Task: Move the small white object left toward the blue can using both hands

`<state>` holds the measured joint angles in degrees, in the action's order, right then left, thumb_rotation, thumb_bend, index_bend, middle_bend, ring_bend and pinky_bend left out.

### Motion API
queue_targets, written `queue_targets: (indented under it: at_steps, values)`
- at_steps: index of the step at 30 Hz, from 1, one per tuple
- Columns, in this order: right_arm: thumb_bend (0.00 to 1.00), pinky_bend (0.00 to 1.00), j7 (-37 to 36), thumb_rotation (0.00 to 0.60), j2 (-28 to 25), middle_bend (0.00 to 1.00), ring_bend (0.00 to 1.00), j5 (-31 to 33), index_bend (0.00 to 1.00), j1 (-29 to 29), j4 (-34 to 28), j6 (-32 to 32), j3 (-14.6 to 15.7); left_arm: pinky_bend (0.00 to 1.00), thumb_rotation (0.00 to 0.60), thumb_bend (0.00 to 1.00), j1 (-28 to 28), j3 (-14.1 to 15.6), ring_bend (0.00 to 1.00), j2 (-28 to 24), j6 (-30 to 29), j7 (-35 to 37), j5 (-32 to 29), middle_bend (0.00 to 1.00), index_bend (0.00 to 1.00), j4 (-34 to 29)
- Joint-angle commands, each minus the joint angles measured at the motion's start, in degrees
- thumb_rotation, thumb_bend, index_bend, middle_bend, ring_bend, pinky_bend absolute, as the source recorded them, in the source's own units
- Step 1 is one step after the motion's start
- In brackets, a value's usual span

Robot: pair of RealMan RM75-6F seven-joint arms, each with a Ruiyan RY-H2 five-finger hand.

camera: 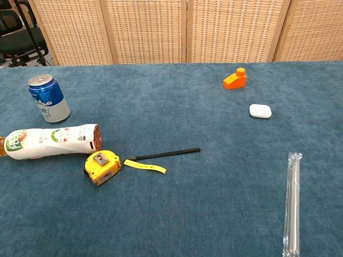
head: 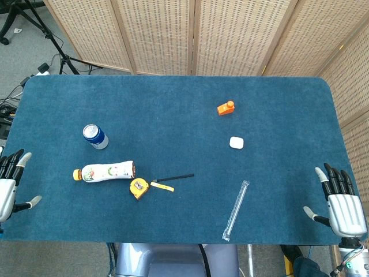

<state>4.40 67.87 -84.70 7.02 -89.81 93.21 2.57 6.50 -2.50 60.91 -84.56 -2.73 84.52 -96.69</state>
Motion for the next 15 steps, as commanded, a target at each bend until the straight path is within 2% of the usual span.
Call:
queue_targets:
  at_steps: [1,8,11,15]
  values:
    - [0.0,0.0,0.4,0.6,0.1,0.0,0.0,-0.3,0.0,-0.2,0.0,-0.3,-0.3,0.0,0.6,0.0,-0.2,0.1,0.0,0.0,-0.2,0.3,0.4,0.0,0.0,0.2]
    - [0.0,0.0,-0.5,0.6,0.7,0.0,0.0,-1.1,0.0,0.6,0.1,-2.5,-1.6,0.0,0.6,0.0,-0.3,0.1,0.0,-0.1,-0.4,0.7,0.7,0.0,0.0,0.4]
    - [0.0,0.0,-1.5,0.6,0.4,0.0,0.0,2.6,0.0,7.1,-0.7,-12.4,-5.8,0.0,0.6,0.0,-0.3,0.0,0.0,-0.1,-0.9,0.4,1.1,0.0,0.0,0.0]
    - [0.0,0.0,-1.9,0.6,0.8,0.0,0.0,7.4,0.0,13.5,-1.6,-21.7,-10.5,0.0,0.6,0.0,-0.4,-0.5,0.0,-0.3,-1.0,0.2,0.4,0.0,0.0,-0.4]
